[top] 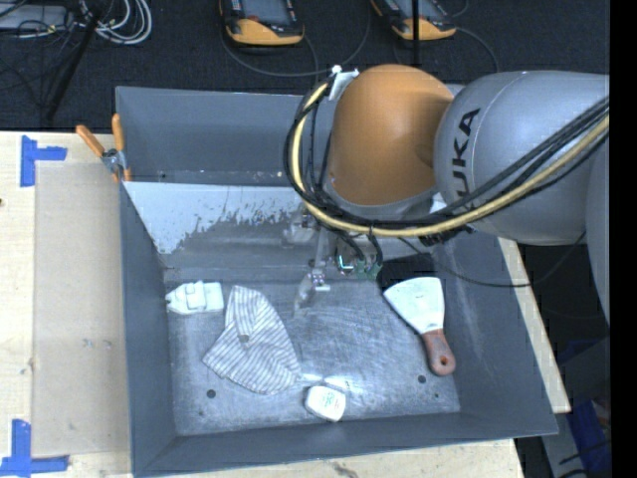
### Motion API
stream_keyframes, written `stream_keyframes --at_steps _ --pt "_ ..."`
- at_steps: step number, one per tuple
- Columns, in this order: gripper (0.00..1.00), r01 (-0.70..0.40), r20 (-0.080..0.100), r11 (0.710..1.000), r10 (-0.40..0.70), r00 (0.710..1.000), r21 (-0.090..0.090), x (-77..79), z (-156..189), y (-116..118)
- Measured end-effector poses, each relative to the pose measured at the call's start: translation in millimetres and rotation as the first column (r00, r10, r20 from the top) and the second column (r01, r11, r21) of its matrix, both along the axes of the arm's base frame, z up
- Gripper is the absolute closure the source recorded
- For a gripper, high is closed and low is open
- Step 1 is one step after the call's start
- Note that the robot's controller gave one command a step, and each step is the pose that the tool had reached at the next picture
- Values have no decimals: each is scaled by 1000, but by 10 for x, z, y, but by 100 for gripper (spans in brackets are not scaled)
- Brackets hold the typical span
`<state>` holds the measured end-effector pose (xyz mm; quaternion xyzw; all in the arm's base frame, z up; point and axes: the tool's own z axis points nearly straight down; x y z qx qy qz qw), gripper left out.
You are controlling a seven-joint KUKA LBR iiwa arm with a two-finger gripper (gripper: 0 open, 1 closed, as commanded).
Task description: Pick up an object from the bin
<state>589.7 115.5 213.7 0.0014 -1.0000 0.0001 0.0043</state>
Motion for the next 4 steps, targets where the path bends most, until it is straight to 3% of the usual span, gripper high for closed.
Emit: stream_keyframes --at_steps 1,2,3,4 --pt "0 2 8 1000 -2 1000 1 15 48 -5" --pt "0 -11 16 1000 11 1000 2 13 -346 55" --pt "0 -175 10 985 175 985 0 20 -901 289" --pt "100 -593 7 805 593 805 3 349 -1355 95"
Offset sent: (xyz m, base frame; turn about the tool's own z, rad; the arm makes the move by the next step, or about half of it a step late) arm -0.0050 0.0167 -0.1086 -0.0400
